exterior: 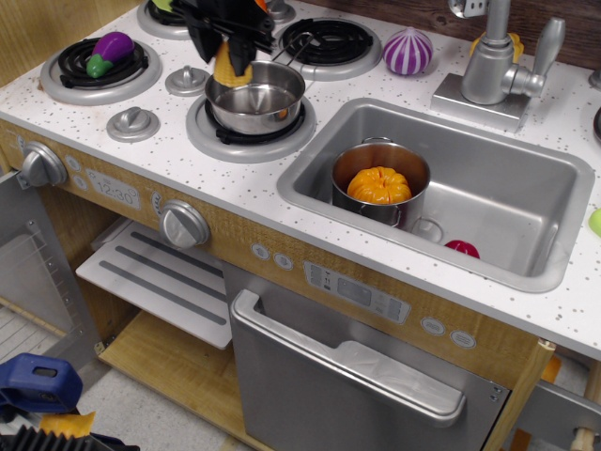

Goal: Put corn in pan which is on stove

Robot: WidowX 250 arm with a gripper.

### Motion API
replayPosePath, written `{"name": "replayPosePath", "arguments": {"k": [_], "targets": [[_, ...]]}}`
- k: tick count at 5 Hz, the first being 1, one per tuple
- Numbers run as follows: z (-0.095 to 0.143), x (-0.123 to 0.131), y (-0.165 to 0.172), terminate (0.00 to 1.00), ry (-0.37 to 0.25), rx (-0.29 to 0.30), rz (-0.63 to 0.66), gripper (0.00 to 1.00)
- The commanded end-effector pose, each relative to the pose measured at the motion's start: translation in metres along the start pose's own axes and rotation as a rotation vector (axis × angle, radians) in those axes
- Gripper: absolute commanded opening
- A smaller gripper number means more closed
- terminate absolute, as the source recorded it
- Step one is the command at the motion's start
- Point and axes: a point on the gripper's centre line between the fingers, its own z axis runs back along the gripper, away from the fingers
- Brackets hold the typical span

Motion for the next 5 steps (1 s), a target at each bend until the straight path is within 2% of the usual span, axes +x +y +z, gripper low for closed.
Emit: {"name": "replayPosePath", "arguments": {"k": [1,2,4,5], "targets": [[0.0031,0.0068,0.0024,0.0,-0.065,-0.008,-0.006,0.0],[-0.0042,0.0092,0.0064,0.0,-0.057,-0.048,-0.029,1.0],[-0.0037,0.0125,0.0096,0.0,-0.058,-0.058,-0.049,1.0],[-0.0037,0.0125,0.0096,1.0,-0.058,-0.058,-0.049,1.0]]}}
